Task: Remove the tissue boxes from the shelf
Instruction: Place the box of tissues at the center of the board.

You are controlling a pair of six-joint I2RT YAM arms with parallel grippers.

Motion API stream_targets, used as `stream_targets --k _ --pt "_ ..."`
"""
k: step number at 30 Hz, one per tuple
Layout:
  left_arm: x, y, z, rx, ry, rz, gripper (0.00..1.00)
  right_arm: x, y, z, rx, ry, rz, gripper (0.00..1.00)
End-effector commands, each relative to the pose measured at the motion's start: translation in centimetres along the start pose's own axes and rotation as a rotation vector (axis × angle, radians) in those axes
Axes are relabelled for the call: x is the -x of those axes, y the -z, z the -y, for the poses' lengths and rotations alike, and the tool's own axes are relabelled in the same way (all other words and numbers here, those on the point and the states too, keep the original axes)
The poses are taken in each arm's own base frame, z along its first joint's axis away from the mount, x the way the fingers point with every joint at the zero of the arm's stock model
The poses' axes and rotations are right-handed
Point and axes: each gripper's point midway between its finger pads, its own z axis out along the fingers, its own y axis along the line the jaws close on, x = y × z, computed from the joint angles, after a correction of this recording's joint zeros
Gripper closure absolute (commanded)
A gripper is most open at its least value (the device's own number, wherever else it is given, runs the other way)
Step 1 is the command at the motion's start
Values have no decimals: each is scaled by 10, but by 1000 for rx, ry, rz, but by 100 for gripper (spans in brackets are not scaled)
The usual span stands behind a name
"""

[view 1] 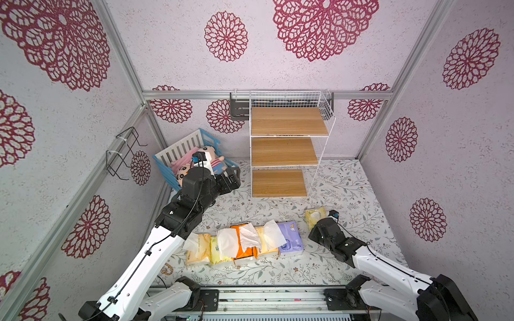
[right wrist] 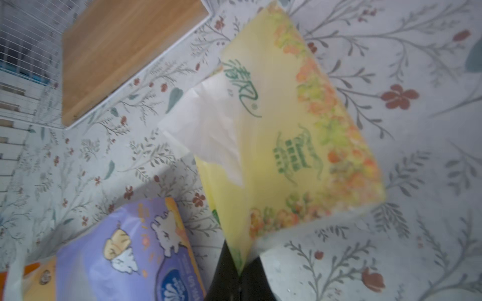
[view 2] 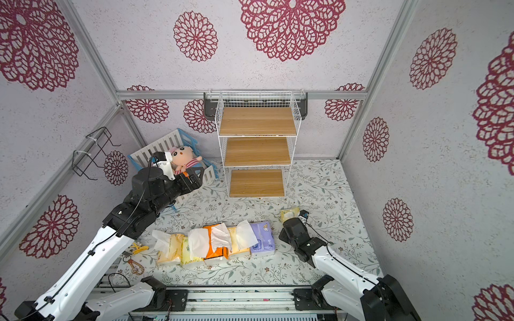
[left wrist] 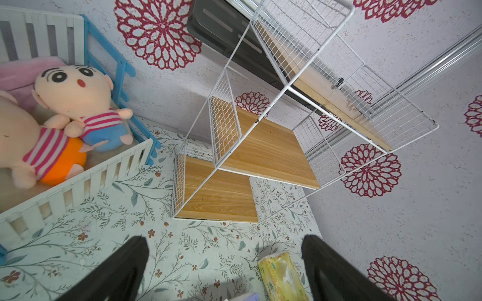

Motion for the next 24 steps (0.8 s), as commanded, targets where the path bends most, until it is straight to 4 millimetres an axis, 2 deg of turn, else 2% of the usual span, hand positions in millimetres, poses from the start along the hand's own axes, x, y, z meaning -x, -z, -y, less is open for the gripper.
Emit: stream_targets --k 1,6,7,8,10,12,14,16,21,24 --pt "-2 11 -10 39 -2 8 1 -6 2 -7 41 -17 -14 100" --pt "-6 16 -14 49 13 1 1 -39 -5 -13 71 4 -122 100" --pt "-6 17 -15 50 18 3 1 -44 -4 -14 73 11 -136 97" --pt "-6 17 -15 52 22 5 1 -48 -3 -15 71 8 -145 92" --pt "-4 18 -15 53 29 14 1 -50 0 -15 71 0 -149 68" --pt "-3 18 -14 52 30 15 1 -47 6 -15 75 -15 -137 59" --pt "-2 18 -13 52 34 14 1 -37 16 -19 90 -24 -106 50" --pt "-2 18 -13 52 35 12 1 -22 29 -24 98 -26 -63 46" --pt "-4 16 -13 53 44 10 1 33 69 -47 113 26 85 45" --pt "-4 14 -9 43 45 1 1 63 80 -66 91 101 142 42"
